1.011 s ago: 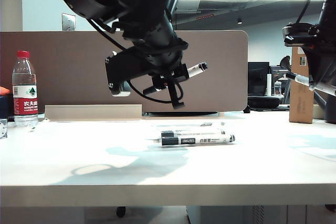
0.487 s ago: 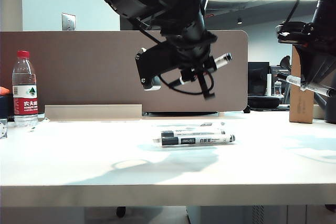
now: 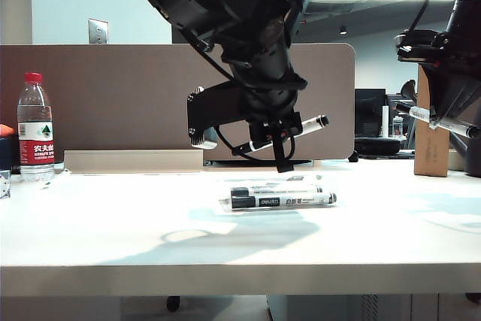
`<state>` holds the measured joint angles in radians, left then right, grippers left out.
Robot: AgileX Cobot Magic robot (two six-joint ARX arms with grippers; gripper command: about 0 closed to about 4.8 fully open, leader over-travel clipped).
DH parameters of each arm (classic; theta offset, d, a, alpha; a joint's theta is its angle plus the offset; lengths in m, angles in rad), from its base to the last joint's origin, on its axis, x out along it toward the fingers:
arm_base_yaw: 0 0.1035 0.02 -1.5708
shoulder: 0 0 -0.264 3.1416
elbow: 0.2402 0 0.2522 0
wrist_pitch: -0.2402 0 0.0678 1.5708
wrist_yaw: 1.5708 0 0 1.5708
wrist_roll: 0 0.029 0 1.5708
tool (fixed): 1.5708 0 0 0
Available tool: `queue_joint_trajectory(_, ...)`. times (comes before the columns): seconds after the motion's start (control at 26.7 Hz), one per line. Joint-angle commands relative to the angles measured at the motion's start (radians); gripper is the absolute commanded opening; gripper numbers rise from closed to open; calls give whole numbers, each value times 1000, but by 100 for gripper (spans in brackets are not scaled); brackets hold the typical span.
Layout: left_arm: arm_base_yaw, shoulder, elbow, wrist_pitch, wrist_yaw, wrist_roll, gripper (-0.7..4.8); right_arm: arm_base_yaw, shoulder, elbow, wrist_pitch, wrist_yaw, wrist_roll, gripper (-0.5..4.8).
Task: Pick up the markers scattered on the table and put them into the packaging box, making sure the markers fit the shape of the box's grooves.
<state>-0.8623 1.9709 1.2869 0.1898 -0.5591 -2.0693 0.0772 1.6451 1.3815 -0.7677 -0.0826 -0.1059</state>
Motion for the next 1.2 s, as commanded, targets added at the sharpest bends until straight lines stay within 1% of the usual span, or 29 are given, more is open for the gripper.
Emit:
queue_joint_trajectory(0.04,7,11,3,3,-5,-3,46,1,-7,5,8,-2,-5,-8)
queue_joint_trajectory(0.11,13,26,3,25,-4,-3,111,1,-7,5,3,-2,-7,-8)
queue_joint_trajectory(0.15,16,29,3,39,-2,-3,132,1,-7,5,2,-2,-8,-8)
queue_joint_trajectory(0.3,16,31,6,60,-3,-3,154,1,-7,5,2,-2,-11,-8)
queue_joint_trajectory(0.34,16,31,6,60,-3,-3,175,1,-7,5,2,-2,-11,-8)
queue_joint_trajectory(0.37,16,31,6,60,-5,-3,247,1,-7,5,2,-2,-11,-8)
queue_joint_trajectory(0.41,17,31,6,60,-5,-3,290,1,-7,5,2,-2,-11,-8)
queue_joint_trajectory(0.45,17,31,6,61,-5,-3,316,1,-7,5,2,-3,-11,-8)
queue_joint_trajectory(0.49,17,31,6,67,-5,-3,316,1,-7,5,2,-4,-11,-8)
queue_joint_trajectory(0.56,17,31,6,126,-4,-3,314,1,-7,5,2,-6,-11,-8)
queue_joint_trajectory(0.67,23,31,6,264,3,-2,314,1,-7,5,9,-7,-11,-8)
queue_joint_trajectory(0.75,39,30,6,403,42,38,308,1,-7,5,22,-39,-11,-8)
queue_joint_trajectory(0.82,68,29,6,579,97,136,307,1,-6,5,41,-107,-11,-8)
queue_joint_trajectory(0.86,84,29,6,663,116,187,298,2,-6,5,47,-132,-12,-8)
queue_joint_trajectory(0.9,106,29,6,758,142,248,256,3,-6,5,52,-160,-20,-8)
queue_joint_trajectory(0.94,128,29,6,821,174,291,195,4,-6,5,56,-199,-35,-8)
queue_joint_trajectory(0.97,154,29,6,880,225,327,113,6,-4,5,61,-232,-50,-8)
queue_joint_trajectory(1.01,195,29,6,953,311,357,28,11,-4,5,66,-261,-62,-8)
queue_joint_trajectory(1.05,233,29,6,1009,393,374,-1,20,-2,5,79,-292,-76,-8)
queue_joint_trajectory(1.09,272,29,6,1058,487,386,-4,30,1,5,96,-315,-86,-8)
queue_joint_trajectory(1.12,318,29,6,1106,607,392,-3,46,4,6,123,-332,-98,-8)
queue_joint_trajectory(1.16,383,29,6,1181,790,384,-4,75,10,6,172,-346,-117,-8)
queue_joint_trajectory(1.2,423,29,6,1241,892,363,-4,97,15,7,200,-346,-135,-8)
